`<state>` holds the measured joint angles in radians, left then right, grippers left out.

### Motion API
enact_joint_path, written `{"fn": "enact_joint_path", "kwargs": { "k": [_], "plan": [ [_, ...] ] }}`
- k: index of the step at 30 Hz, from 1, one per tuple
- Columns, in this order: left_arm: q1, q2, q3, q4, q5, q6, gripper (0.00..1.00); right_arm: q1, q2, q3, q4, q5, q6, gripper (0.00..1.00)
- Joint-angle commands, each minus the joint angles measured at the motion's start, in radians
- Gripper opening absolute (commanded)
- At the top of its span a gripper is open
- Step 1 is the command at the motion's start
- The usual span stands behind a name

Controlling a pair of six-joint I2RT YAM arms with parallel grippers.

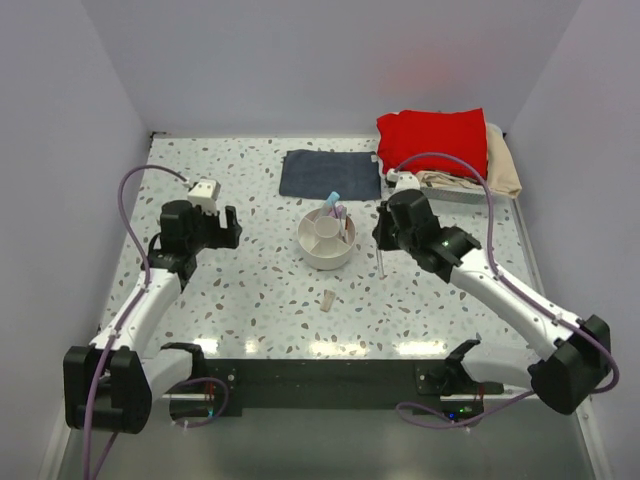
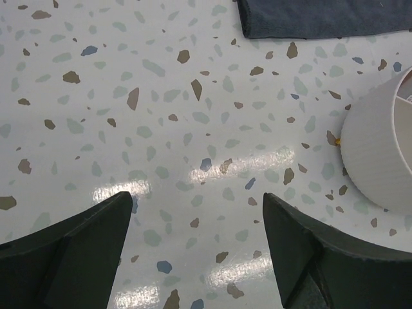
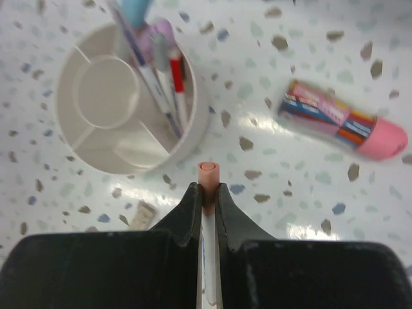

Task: Sort the stationery into containers
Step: Pick up the pen from the center of the board, then place the pen in the storage box.

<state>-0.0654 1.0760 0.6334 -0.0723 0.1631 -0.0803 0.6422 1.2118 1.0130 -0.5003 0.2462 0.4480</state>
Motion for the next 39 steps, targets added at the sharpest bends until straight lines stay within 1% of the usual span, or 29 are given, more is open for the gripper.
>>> {"fn": "enact_joint_path", "kwargs": {
  "k": [1, 2, 4, 5, 7, 8, 11, 14, 27, 34, 35, 36, 38, 39],
  "plan": [
    [0.010, 0.030, 0.060, 0.057, 0.052, 0.050, 0.87, 0.002, -0.054, -0.058, 0.306, -0.067, -0.152, 0.00],
    [0.010, 0.036, 0.066, 0.040, 0.065, 0.062, 0.86, 0.001, -0.051, -0.077, 0.442, -0.070, -0.173, 0.00],
    [0.010, 0.059, 0.098, 0.008, 0.078, 0.076, 0.86, 0.001, -0.017, -0.105, 0.555, -0.050, -0.229, 0.00],
    [0.010, 0.068, 0.109, -0.015, 0.090, 0.108, 0.86, 0.001, -0.005, -0.111, 0.663, -0.050, -0.248, 0.00],
    [0.010, 0.084, 0.140, -0.032, 0.095, 0.125, 0.86, 0.002, 0.035, -0.125, 0.777, -0.061, -0.307, 0.00],
    [0.010, 0.090, 0.147, -0.043, 0.092, 0.140, 0.87, 0.002, 0.052, -0.125, 0.869, -0.065, -0.322, 0.00],
    [0.010, 0.102, 0.172, -0.061, 0.056, 0.155, 0.89, 0.002, 0.115, -0.108, 0.969, -0.074, -0.353, 0.00],
    [0.010, 0.104, 0.187, -0.076, 0.050, 0.177, 0.89, 0.002, 0.159, -0.091, 1.013, -0.081, -0.353, 0.00],
    [0.016, 0.108, 0.198, -0.089, 0.047, 0.191, 0.89, 0.002, 0.256, -0.071, 1.040, -0.093, -0.299, 0.00],
    [0.016, 0.119, 0.189, -0.064, 0.056, 0.171, 0.89, 0.004, 0.276, -0.122, 1.059, -0.099, -0.304, 0.01],
    [0.016, 0.114, 0.186, -0.064, 0.058, 0.171, 0.89, 0.004, 0.276, -0.126, 1.059, -0.107, -0.304, 0.06],
    [0.016, 0.113, 0.184, -0.066, 0.058, 0.172, 0.89, 0.004, 0.276, -0.134, 1.054, -0.108, -0.301, 0.16],
    [0.016, 0.105, 0.177, -0.066, 0.056, 0.169, 0.89, 0.004, 0.269, -0.139, 1.031, -0.108, -0.296, 0.25],
    [0.016, 0.102, 0.173, -0.063, 0.058, 0.169, 0.89, 0.005, 0.262, -0.140, 1.019, -0.107, -0.293, 0.32]
  ]
}}
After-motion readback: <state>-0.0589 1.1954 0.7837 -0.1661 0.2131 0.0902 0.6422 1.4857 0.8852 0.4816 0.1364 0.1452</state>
